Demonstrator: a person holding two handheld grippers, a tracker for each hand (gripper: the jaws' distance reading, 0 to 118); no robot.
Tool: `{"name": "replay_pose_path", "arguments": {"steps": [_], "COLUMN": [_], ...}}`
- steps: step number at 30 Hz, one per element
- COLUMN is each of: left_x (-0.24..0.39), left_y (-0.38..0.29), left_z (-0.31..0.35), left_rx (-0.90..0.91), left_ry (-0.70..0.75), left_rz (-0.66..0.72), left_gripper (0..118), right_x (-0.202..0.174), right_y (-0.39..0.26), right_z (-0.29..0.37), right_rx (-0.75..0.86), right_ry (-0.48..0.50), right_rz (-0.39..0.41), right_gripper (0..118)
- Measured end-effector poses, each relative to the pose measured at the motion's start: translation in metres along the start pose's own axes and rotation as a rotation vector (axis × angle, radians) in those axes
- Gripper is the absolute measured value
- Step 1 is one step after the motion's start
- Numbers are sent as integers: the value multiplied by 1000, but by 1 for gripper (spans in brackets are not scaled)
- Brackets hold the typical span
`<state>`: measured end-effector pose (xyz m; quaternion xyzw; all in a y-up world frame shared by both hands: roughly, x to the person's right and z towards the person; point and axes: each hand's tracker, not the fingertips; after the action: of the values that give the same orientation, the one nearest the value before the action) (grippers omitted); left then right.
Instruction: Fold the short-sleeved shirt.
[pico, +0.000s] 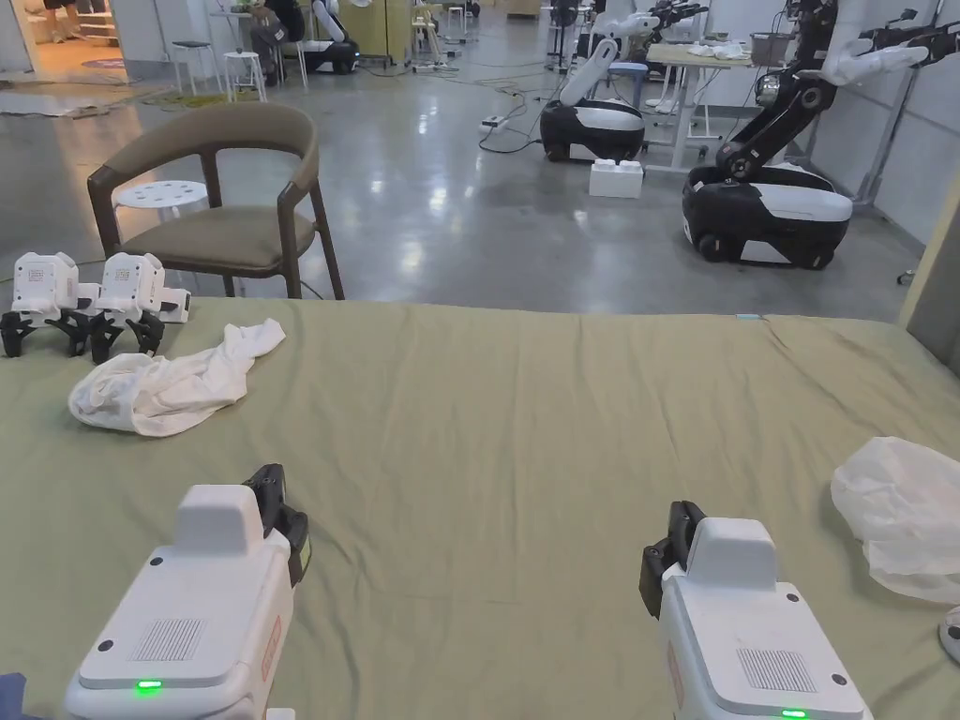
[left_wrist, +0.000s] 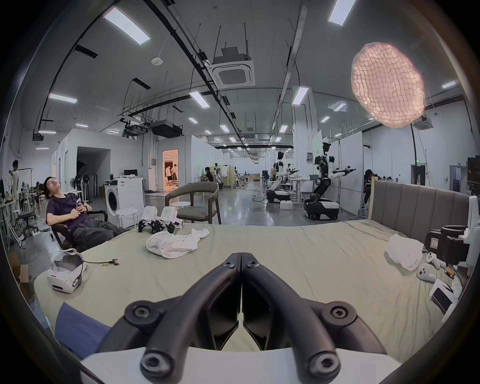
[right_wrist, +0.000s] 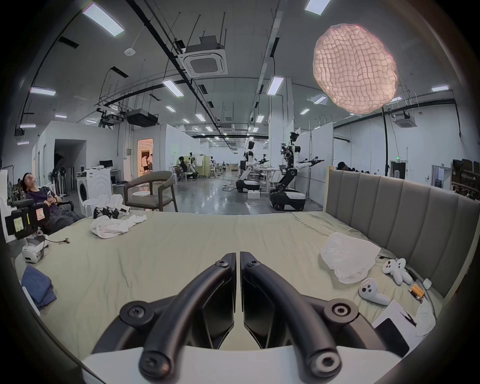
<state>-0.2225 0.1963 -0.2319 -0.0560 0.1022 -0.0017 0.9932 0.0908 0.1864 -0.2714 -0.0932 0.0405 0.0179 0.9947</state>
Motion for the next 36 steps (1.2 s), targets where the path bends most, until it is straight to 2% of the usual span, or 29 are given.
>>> {"name": "replay_pose_path", "arguments": {"steps": [7,10,11,13,14,15,16,17,18,20,23,26,29,36], "left_x": [1,3,3,4,4,2,2,1,1,-1,-4,-6,-9,-9], "left_y": [2,1,2,2,2,3,3,3,4,5,6,6,5,1], "left_z": [1,1,2,2,2,2,3,3,4,6,6,5,4,3], "left_rx": [11,14,15,19,20,23,29,36,45,56,58,59,63,81], "left_ry": [-21,-30,-36,-34,-30,-23,-15,-7,2,13,23,24,8,3], "left_rz": [-9,-24,-24,-29,-33,-37,-39,-40,-44,-47,-48,-35,-26,-56], "left_gripper": [0,2,2,17,29,51,66,75,83,86,93,107,109,109], "right_x": [0,0,0,1,2,2,2,2,2,3,4,4,5,-3], "right_y": [-1,-1,-1,-1,-1,-1,0,0,2,4,6,9,11,10], "right_z": [-3,-3,-3,-3,-2,-1,1,1,1,1,1,1,-3,-12], "right_rx": [-4,5,8,8,13,26,38,41,40,39,56,59,37,-16], "right_ry": [-4,-9,-11,-16,-23,-34,-45,-51,-54,-54,-51,-38,34,-114], "right_rz": [3,8,9,9,8,5,7,8,10,11,15,18,21,2], "right_gripper": [2,12,12,57,73,80,80,81,88,99,102,106,106,106]}}
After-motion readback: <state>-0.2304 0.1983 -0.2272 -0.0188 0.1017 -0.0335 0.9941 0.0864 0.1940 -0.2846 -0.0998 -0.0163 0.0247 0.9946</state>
